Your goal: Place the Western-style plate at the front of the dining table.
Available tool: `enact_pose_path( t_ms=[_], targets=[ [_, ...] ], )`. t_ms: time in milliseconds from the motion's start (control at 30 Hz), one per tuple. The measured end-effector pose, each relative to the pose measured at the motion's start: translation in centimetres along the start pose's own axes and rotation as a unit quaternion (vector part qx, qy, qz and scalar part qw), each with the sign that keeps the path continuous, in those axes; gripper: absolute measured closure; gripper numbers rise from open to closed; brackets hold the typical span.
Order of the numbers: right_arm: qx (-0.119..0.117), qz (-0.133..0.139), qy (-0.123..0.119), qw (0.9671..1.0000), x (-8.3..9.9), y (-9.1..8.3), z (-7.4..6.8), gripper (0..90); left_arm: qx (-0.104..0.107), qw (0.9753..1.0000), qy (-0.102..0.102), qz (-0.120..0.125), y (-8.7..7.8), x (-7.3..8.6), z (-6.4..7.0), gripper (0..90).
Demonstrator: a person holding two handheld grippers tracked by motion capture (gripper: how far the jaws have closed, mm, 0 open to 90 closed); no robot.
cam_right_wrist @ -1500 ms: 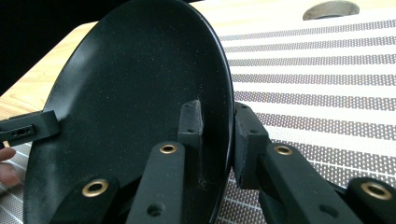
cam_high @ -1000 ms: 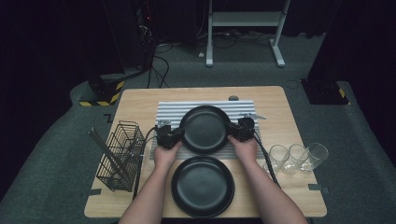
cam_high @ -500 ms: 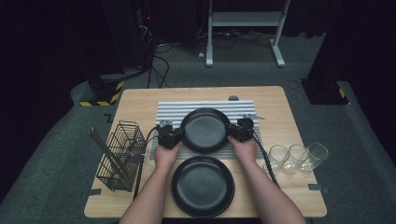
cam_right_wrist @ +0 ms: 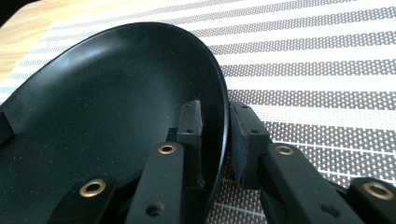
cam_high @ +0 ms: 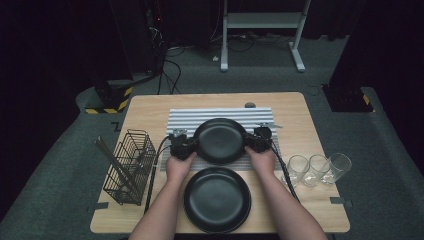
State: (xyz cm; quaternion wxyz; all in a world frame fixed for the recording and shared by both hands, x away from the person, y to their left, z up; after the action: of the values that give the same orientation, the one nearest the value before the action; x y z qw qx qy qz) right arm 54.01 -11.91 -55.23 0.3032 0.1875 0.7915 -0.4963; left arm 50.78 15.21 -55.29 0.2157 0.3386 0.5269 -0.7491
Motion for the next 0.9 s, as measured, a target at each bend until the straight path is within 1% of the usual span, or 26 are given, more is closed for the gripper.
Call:
enact_pose_path(
  t_ms=[100, 300, 367, 433, 467, 533, 567, 600, 667, 767, 800, 833, 900],
  targets=[
    [0.007, 0.006, -0.012, 0.9999, 0.0, -0.4, -0.1, 73.7, 0.008, 1.0000, -0.001, 0.000, 0.0, 0.0, 0.0, 63.8],
    [0.013, 0.027, -0.032, 0.9991, 0.1, -1.8, -0.9, 65.8, 0.003, 0.9999, 0.011, 0.003, -0.1, 0.1, 0.2, 57.3],
    [0.020, 0.029, -0.052, 0.9980, 0.3, -2.4, -1.4, 64.4, 0.001, 0.9999, 0.014, 0.003, -0.2, 0.1, 0.2, 54.4],
    [0.024, 0.035, -0.067, 0.9968, 0.5, -2.8, -1.9, 63.2, -0.001, 0.9999, 0.010, 0.003, -0.4, 0.1, 0.2, 53.1],
    [0.027, 0.037, -0.076, 0.9961, 0.6, -2.9, -2.1, 62.7, -0.010, 0.9999, 0.010, 0.006, -0.6, 0.1, 0.1, 53.3],
    [0.032, 0.036, -0.087, 0.9950, 0.9, -3.2, -2.5, 61.4, -0.019, 0.9997, 0.008, 0.011, -0.8, 0.1, 0.1, 54.5],
    [0.035, 0.035, -0.094, 0.9944, 1.0, -3.3, -2.7, 60.7, -0.020, 0.9997, 0.011, 0.012, -1.0, 0.1, 0.1, 54.2],
    [0.035, 0.035, -0.098, 0.9940, 1.1, -3.3, -2.8, 60.0, -0.027, 0.9994, 0.021, 0.011, -1.1, 0.1, 0.3, 53.5],
    [0.038, 0.037, -0.105, 0.9930, 1.4, -3.5, -3.0, 59.4, -0.034, 0.9989, 0.029, 0.012, -1.4, 0.1, 0.4, 51.7],
    [0.038, 0.040, -0.109, 0.9926, 1.8, -3.8, -3.2, 57.9, -0.036, 0.9989, 0.031, 0.010, -1.8, 0.1, 0.5, 48.5],
    [0.038, 0.040, -0.108, 0.9926, 1.9, -3.9, -3.2, 58.3, -0.037, 0.9987, 0.036, 0.006, -2.0, 0.2, 0.6, 47.8],
    [0.042, 0.039, -0.109, 0.9924, 2.1, -4.0, -3.2, 58.3, -0.038, 0.9985, 0.039, 0.004, -2.1, 0.3, 0.7, 47.2],
    [0.046, 0.039, -0.111, 0.9920, 2.3, -4.2, -3.3, 57.9, -0.039, 0.9985, 0.040, 0.004, -2.2, 0.4, 0.8, 46.7]
  ],
)
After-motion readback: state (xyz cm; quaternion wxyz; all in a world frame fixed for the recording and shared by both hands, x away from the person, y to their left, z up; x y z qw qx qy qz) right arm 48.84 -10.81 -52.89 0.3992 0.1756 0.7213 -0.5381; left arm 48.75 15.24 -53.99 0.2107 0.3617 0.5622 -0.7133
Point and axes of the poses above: each handheld gripper's, and its own axes: y roughly forward along the jaws, x roughly out of its underside, z roughly to its right, the point moved 4 cm from there along y, roughly forward along the jaws, and after that the axes turned 7 degrees about -z, right-handed, at the moved point
